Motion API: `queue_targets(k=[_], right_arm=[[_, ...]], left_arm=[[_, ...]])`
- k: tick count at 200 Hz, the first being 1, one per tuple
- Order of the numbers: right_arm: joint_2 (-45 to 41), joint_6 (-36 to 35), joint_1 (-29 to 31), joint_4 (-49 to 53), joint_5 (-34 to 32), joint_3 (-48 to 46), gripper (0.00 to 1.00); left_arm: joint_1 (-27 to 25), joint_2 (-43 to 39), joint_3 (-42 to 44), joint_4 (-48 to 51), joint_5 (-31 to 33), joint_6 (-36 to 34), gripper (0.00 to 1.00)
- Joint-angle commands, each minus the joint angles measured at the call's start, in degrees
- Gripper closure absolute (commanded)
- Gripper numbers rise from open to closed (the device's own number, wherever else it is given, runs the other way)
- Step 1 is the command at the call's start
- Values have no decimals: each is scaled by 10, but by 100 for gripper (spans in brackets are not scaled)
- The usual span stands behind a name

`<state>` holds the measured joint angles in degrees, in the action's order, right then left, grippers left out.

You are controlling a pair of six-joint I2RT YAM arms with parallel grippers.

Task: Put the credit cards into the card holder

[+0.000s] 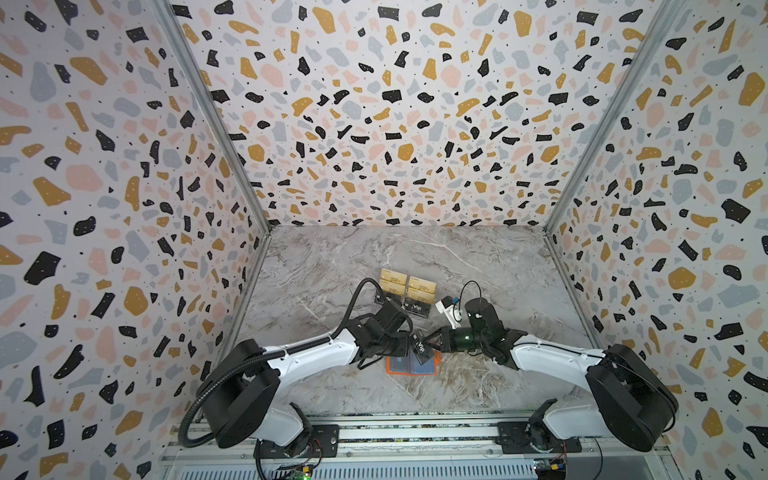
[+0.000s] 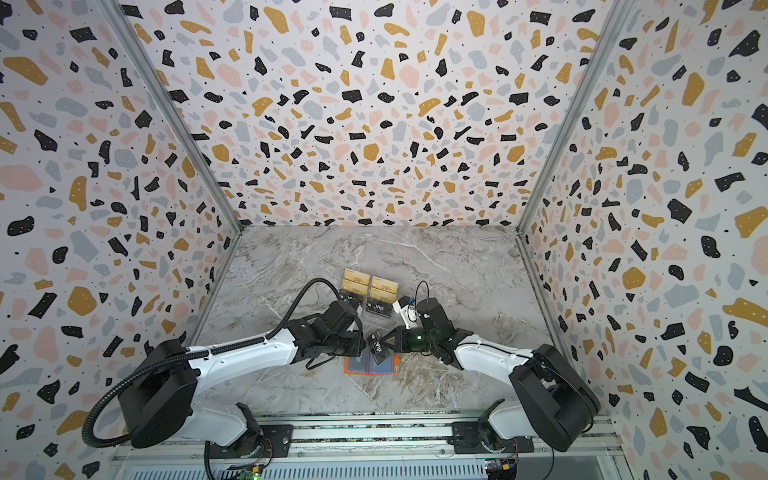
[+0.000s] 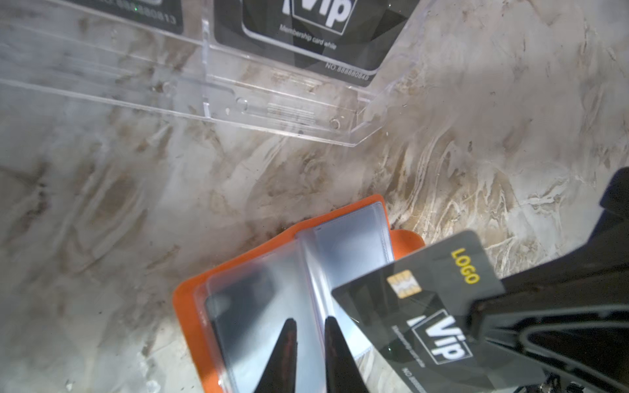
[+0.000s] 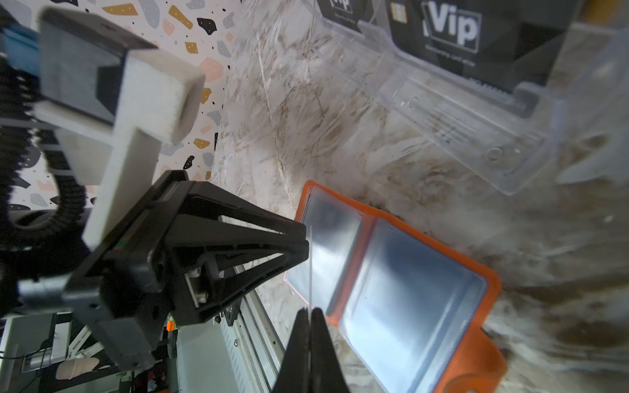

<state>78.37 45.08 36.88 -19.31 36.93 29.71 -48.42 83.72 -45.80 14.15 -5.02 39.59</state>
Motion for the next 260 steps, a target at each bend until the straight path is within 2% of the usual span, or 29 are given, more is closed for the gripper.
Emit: queue_targets(k=[1, 34, 147, 260], right_arm=[[8, 24, 0, -46, 11, -4, 100], [26, 26, 0, -47, 9, -3, 100], [93, 25, 24, -37, -5, 10, 100], [59, 43, 24, -12, -44, -7, 100]], left_arm=[[0, 7, 17, -20, 9, -9, 82], [0, 6, 30, -5, 42, -7, 84], [0, -3, 90, -38, 41, 8, 85], [0, -12, 115, -62, 32, 20, 85]])
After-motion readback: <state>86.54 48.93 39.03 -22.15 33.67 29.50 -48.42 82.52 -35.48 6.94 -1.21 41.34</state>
